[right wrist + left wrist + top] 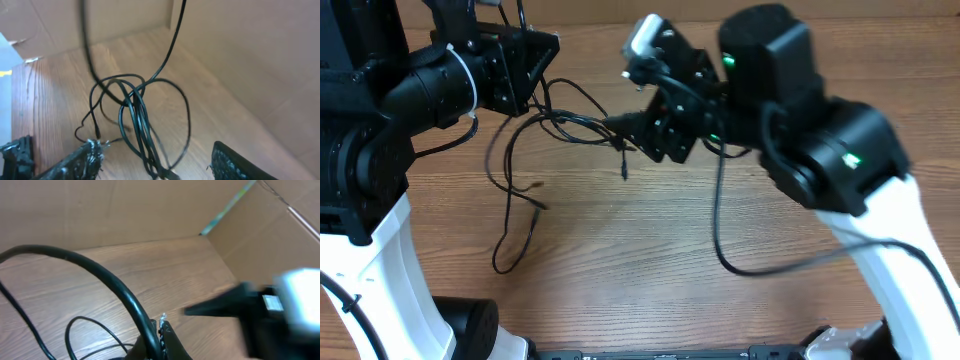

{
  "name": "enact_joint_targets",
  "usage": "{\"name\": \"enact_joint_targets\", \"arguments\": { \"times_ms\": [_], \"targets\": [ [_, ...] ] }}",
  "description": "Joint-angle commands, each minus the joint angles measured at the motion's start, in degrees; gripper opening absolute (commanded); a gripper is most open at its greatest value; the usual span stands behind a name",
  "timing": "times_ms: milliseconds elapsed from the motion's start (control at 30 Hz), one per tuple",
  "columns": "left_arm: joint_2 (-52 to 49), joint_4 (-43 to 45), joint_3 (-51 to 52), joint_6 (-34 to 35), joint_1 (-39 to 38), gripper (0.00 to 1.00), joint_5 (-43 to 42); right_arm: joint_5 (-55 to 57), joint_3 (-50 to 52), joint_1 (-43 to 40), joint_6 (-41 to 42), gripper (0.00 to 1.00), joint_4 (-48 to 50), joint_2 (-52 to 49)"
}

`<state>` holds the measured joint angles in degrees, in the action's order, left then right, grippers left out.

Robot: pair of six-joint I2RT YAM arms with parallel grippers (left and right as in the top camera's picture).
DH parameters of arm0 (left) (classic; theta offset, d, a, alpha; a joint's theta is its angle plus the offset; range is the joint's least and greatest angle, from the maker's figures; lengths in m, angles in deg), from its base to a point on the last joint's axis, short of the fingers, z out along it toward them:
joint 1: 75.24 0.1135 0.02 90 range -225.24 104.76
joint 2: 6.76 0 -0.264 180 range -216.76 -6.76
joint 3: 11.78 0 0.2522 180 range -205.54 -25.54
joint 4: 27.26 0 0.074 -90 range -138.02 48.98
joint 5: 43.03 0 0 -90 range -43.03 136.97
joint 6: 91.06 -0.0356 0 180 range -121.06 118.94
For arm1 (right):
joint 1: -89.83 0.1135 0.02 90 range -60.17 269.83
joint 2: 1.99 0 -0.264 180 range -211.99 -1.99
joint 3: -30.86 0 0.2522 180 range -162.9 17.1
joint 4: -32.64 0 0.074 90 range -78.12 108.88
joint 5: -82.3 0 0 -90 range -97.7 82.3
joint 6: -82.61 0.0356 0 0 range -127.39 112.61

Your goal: Untangle cables

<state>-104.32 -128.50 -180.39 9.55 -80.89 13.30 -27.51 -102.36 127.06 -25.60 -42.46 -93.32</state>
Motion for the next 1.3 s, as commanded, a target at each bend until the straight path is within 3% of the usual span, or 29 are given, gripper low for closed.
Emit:
{"name": "enact_joint_targets", "arguments": {
  "times_ms": [0, 367, 600, 900, 967, 1067, 1133, 1200, 1267],
  "targets": [
    [0.35, 0.33, -0.2, 0.37, -0.44, 0.04, -4.68, -1.29, -0.13, 0.33, 0.44, 0.66, -0.26, -3.45],
    [0.35, -0.57, -0.2, 0.35, -0.44, 0.04, -4.94, -1.31, -0.13, 0.33, 0.44, 0.64, -0.44, -7.85],
    [0.35, -0.52, -0.2, 0.09, -0.42, 0.04, -4.68, -3.98, -0.07, 0.33, 0.46, 0.72, -0.9, -9.64],
    [0.33, 0.35, -0.17, 0.04, -0.42, 0.04, 4.44, -4.28, -0.07, 0.31, 0.44, 0.75, -3.41, -10.47],
    [0.35, 3.87, -0.2, 3.04, -0.42, 0.04, 2.27, -4.15, 0.5, 0.31, 0.42, 0.72, -3.96, -10.71],
    [1.44, 15.8, -0.5, 9.25, -0.17, 0.04, -12.13, -1.07, 1.57, 0.17, 0.46, 0.66, -4.17, -10.75],
    [2.36, 23.89, -0.87, 14.67, 0.24, 0.04, -17.46, -0.68, 1.53, 0.0, 0.5, 0.63, -4.42, -10.69],
    [3.54, 27.85, -1.01, 16.83, 0.55, 0.04, -17.0, -0.37, 1.46, -0.2, 0.83, 0.6, -4.35, -9.99],
    [4.11, 25.46, -1.01, 14.43, 0.79, 0.04, -13.57, 0.31, 1.31, -0.79, 2.36, 0.59, -3.89, -8.81]
  ]
}}
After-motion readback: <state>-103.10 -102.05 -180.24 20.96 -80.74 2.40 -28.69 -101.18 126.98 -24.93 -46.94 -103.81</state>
